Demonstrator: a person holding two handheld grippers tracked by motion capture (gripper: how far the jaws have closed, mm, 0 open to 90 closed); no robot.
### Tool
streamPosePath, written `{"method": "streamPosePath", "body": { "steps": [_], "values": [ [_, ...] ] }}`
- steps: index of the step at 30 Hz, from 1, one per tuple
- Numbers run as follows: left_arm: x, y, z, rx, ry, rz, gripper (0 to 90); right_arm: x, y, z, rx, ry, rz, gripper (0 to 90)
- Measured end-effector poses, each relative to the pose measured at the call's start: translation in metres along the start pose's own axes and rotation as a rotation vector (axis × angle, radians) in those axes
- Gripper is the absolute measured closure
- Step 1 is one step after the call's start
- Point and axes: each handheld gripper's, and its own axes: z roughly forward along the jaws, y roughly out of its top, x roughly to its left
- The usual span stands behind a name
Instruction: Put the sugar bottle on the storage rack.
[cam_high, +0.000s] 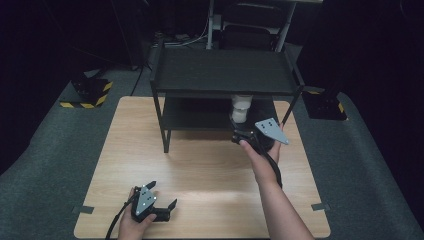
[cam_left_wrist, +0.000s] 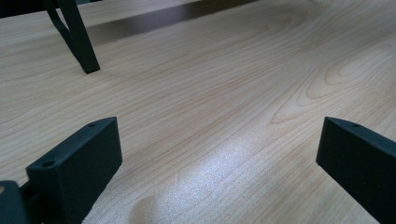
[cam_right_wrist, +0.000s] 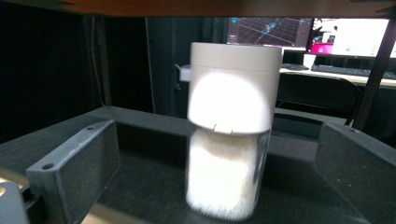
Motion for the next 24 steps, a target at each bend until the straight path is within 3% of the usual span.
{"method": "streamPosePath", "body": {
  "steps": [6, 15, 24],
  "values": [
    [-0.001, 0.0, 0.0, -0.002, 0.005, 0.005, 0.5, 0.002, -0.01, -0.012, 0.0, 0.016, -0.005, 0.0],
    [-0.001, -0.001, -0.001, -0.006, 0.001, 0.005, 0.5, 0.005, -0.053, -0.049, 0.023, 0.038, -0.029, 0.0],
    [-0.001, -0.003, -0.002, -0.014, 0.001, 0.009, 0.5, 0.001, -0.095, -0.082, 0.076, 0.045, -0.021, 0.0]
  ]
}}
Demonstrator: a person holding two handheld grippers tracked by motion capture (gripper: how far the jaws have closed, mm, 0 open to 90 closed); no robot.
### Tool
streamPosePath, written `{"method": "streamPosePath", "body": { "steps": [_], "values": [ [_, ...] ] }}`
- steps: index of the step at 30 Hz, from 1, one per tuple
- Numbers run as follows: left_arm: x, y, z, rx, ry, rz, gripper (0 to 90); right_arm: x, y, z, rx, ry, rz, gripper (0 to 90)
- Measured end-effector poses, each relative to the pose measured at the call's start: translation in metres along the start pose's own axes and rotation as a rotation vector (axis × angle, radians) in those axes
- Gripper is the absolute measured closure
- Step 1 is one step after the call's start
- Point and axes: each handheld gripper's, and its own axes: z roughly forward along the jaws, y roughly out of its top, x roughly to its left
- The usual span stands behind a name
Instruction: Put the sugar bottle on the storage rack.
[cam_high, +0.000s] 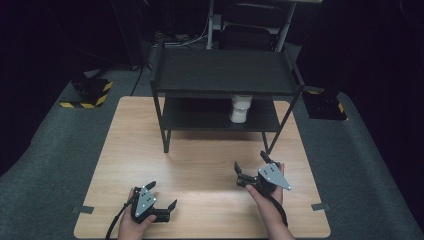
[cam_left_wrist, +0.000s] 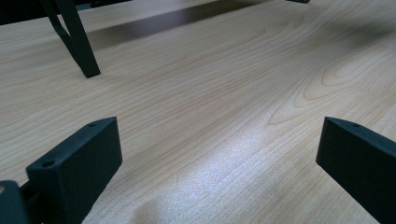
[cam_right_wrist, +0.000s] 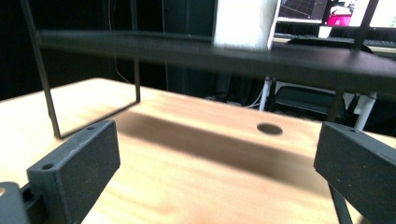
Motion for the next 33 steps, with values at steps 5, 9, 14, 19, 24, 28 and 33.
{"method": "streamPosePath", "body": {
  "steps": [5, 9, 14, 19, 24, 28, 33],
  "values": [
    [0.0, 0.0, 0.0, 0.001, -0.001, -0.002, 0.5, -0.002, -0.013, -0.015, 0.02, 0.001, 0.015, 0.0],
    [0.0, 0.0, 0.0, -0.001, 0.001, 0.001, 0.5, -0.003, -0.022, -0.027, 0.034, -0.001, 0.023, 0.0],
    [0.0, 0.0, 0.0, 0.001, -0.002, 0.004, 0.5, -0.003, -0.029, -0.036, 0.045, -0.002, 0.017, 0.0],
    [0.0, 0.0, 0.001, 0.001, -0.001, 0.004, 0.5, -0.003, -0.031, -0.041, 0.07, -0.009, 0.019, 0.1],
    [0.0, 0.0, 0.0, 0.001, -0.003, 0.005, 0.5, -0.004, -0.033, -0.045, 0.104, -0.013, 0.019, 0.0],
    [0.0, 0.0, 0.001, 0.001, -0.005, 0.005, 0.5, -0.004, -0.034, -0.05, 0.146, -0.022, 0.011, 0.0],
    [0.0, 0.0, 0.001, 0.001, -0.005, 0.007, 0.5, -0.004, -0.032, -0.054, 0.179, -0.034, 0.006, 0.0]
  ]
}}
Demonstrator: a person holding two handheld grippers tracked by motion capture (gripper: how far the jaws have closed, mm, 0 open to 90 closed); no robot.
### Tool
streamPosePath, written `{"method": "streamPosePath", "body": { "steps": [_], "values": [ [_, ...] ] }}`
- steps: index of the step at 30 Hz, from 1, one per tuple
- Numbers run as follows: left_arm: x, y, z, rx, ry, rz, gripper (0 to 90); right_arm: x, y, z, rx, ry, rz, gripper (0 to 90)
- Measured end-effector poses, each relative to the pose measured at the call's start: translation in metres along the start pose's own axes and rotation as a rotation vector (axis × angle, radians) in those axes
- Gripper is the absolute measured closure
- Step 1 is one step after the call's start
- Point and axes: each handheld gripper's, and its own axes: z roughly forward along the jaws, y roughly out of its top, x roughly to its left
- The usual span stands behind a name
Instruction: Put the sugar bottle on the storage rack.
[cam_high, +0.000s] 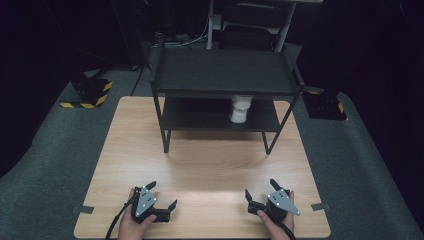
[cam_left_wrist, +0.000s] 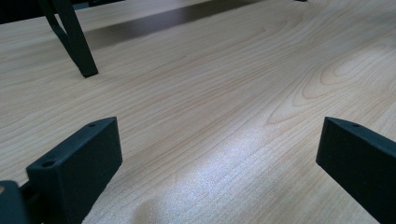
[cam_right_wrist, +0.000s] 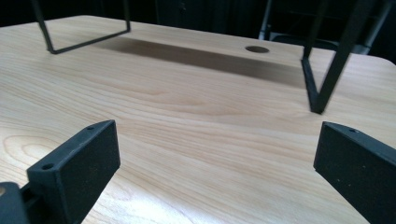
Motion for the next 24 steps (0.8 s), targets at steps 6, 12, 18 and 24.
{"method": "streamPosePath", "body": {
  "steps": [6, 12, 18, 24],
  "values": [
    [0.0, 0.001, 0.001, 0.003, -0.001, -0.002, 0.5, -0.002, 0.003, -0.003, 0.043, -0.007, -0.007, 0.1],
    [0.0, 0.001, 0.002, 0.003, -0.003, -0.002, 0.5, -0.004, 0.005, -0.002, 0.092, 0.006, -0.009, 0.1],
    [0.001, 0.001, 0.002, 0.004, -0.003, -0.001, 0.5, -0.002, 0.009, 0.001, 0.127, 0.001, -0.015, 0.2],
    [0.0, 0.001, 0.001, 0.0, -0.001, 0.001, 0.5, -0.002, 0.011, 0.002, 0.14, 0.0, -0.012, 0.2]
  ]
}}
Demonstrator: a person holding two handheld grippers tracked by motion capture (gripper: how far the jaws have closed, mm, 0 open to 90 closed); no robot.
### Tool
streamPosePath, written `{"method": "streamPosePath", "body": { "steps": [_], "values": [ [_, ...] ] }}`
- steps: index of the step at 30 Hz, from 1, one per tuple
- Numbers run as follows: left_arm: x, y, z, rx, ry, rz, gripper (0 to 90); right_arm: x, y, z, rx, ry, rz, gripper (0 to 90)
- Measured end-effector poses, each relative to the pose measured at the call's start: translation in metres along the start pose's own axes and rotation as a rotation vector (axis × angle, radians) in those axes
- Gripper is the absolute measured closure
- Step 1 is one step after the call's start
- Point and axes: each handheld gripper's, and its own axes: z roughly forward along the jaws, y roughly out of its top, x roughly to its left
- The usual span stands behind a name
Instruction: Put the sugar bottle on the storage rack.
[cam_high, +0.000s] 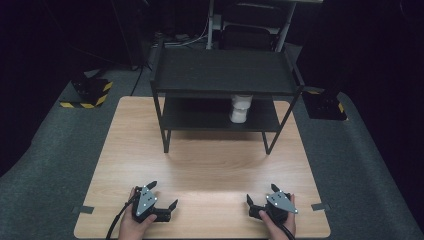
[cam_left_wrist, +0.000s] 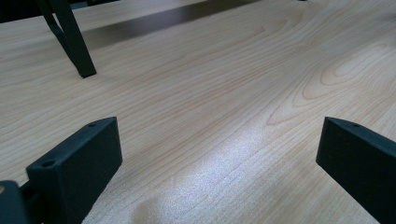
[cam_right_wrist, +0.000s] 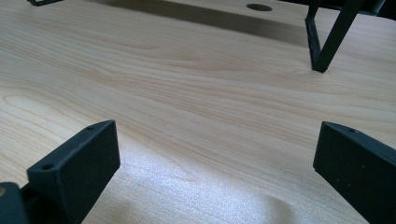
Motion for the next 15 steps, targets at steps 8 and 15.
{"method": "streamPosePath", "body": {
  "steps": [8, 15],
  "values": [
    [-0.0015, -0.0005, -0.0003, -0.003, 0.004, 0.002, 0.5, -0.0005, 0.0019, 0.0009, 0.01, 0.002, 0.003, 0.2],
    [-0.0011, -0.0006, -0.0003, -0.002, 0.001, 0.003, 0.4, -0.0005, 0.0028, 0.0011, 0.015, 0.002, 0.001, 0.2]
  ]
}}
